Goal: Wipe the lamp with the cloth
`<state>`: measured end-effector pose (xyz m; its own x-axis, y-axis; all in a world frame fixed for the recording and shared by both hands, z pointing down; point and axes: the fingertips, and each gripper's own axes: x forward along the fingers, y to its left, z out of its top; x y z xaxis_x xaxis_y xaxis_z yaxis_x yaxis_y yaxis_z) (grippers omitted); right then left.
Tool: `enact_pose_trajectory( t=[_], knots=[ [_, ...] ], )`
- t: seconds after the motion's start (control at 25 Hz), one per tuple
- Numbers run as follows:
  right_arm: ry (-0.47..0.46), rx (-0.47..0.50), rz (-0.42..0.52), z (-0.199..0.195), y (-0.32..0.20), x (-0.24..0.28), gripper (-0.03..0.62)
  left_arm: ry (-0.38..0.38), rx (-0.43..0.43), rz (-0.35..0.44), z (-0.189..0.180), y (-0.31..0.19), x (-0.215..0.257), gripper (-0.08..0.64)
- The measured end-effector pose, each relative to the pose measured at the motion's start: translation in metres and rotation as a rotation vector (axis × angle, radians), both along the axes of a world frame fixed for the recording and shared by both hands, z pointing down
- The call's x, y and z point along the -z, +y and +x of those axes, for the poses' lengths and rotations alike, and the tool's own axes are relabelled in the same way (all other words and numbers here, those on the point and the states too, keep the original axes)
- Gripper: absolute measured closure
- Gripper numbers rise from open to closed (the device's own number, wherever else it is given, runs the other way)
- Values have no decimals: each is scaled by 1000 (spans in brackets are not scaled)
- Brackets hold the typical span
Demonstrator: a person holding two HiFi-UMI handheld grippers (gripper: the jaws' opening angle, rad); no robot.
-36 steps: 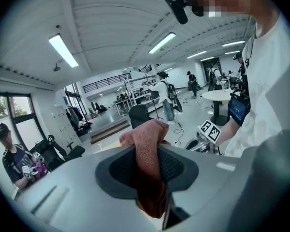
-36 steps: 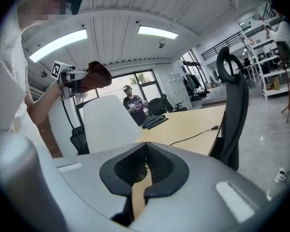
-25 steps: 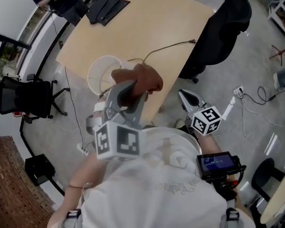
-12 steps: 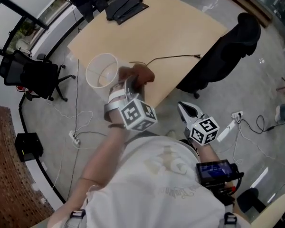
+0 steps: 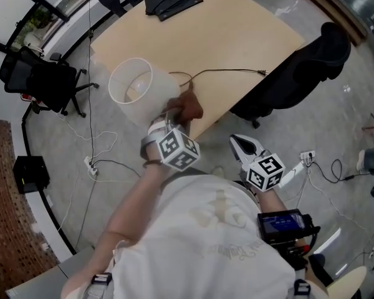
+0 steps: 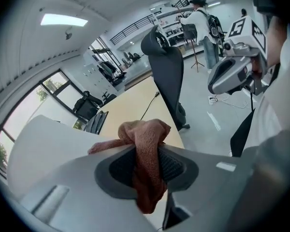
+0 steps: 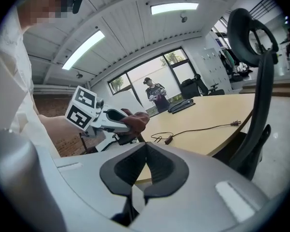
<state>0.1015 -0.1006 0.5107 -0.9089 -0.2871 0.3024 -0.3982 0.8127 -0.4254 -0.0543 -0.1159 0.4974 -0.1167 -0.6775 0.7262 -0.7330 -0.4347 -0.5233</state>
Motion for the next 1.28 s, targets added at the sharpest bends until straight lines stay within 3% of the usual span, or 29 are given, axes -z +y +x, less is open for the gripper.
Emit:
enact_pose_trajectory(
  t=[0.12, 0.24, 0.4, 0.56, 0.68, 0.88, 1.28],
  knots=[
    [-8, 41, 9, -7, 0, 1, 580, 34, 5, 68, 3, 6, 16, 451],
    [-24, 69, 12, -15, 4, 2, 580, 66, 19, 214, -3, 14, 68, 451],
    [-34, 119, 24, -27, 13, 7, 580, -4, 40, 380, -26, 29, 144, 453],
    [-49, 154, 31, -34, 21, 11, 580, -90, 60, 440, -41, 40, 174, 453],
    [-53, 173, 30, -38, 26, 11, 580, -105, 78, 438, -52, 42, 165, 454],
    [-45, 175, 16, -36, 29, 7, 580, -49, 106, 378, -57, 43, 126, 456],
    [-13, 182, 19, -28, 28, -1, 580, 85, 86, 169, -36, 59, 21, 456]
  ],
)
